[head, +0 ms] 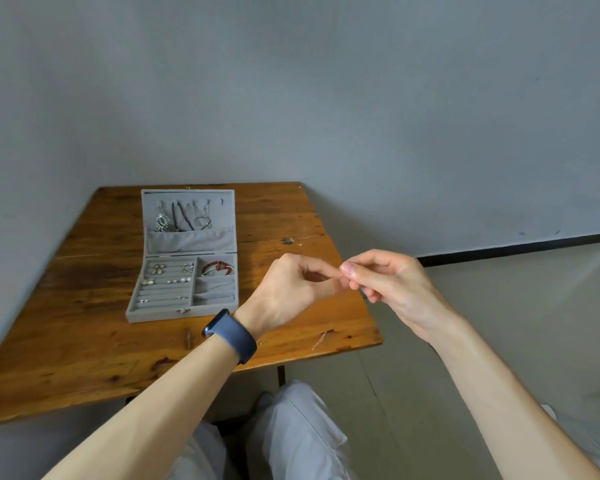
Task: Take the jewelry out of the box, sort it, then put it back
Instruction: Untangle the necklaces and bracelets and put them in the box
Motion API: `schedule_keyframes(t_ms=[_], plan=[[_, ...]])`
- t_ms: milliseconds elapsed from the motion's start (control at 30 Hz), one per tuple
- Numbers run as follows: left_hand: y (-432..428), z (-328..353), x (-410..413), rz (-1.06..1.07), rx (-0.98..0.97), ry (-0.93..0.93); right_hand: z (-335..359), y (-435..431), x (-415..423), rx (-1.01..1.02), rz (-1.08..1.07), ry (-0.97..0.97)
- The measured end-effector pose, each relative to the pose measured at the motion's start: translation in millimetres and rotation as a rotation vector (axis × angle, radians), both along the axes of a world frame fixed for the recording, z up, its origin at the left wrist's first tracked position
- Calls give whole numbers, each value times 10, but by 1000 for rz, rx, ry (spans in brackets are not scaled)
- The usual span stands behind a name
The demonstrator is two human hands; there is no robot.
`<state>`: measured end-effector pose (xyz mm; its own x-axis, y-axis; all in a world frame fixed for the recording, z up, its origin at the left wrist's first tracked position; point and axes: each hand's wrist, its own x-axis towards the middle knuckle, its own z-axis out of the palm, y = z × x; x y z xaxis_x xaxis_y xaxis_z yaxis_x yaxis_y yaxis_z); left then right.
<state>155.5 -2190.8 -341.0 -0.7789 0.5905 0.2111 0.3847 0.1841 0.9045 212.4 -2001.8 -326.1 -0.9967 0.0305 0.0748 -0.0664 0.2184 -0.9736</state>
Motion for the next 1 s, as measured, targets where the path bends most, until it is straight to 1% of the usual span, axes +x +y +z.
schedule_keyframes(t_ms=[67,133,233,300,367,500,567,667,733,767,800,833,933,1000], plan=[[-75,-6,-6,25,-9,12,4,-41,-24,11,16,-1],[-151,-3,-22,49,-30,27,3,-64,-46,-24,35,-4],[-235,12,-41,96,-44,104,4,-91,-80,-57,61,-17],[-270,25,-56,123,-42,73,0,-111,-102,-35,64,-13],[-309,42,-72,75,6,-86,-12,-126,-128,-34,48,-2],[-388,14,-76,-87,180,-495,-77,-114,-183,-43,-16,3],[-438,-74,-52,-131,273,-642,-130,-108,-192,-74,-38,-7],[-553,-227,11,-170,524,-862,-193,-75,-169,-119,1,-22],[-640,-312,30,-194,727,-970,-225,-51,-135,-50,88,-37],[-681,-347,25,-197,787,-994,-242,-52,-117,9,130,-45],[-716,-367,14,-193,803,-999,-262,-56,-103,70,157,-48],[-748,-370,1,-186,779,-990,-286,-66,-98,132,172,-46],[-861,-315,-65,-175,586,-930,-395,-64,-118,298,133,-21],[-976,-255,-129,-175,501,-893,-473,-19,-134,310,58,-25]])
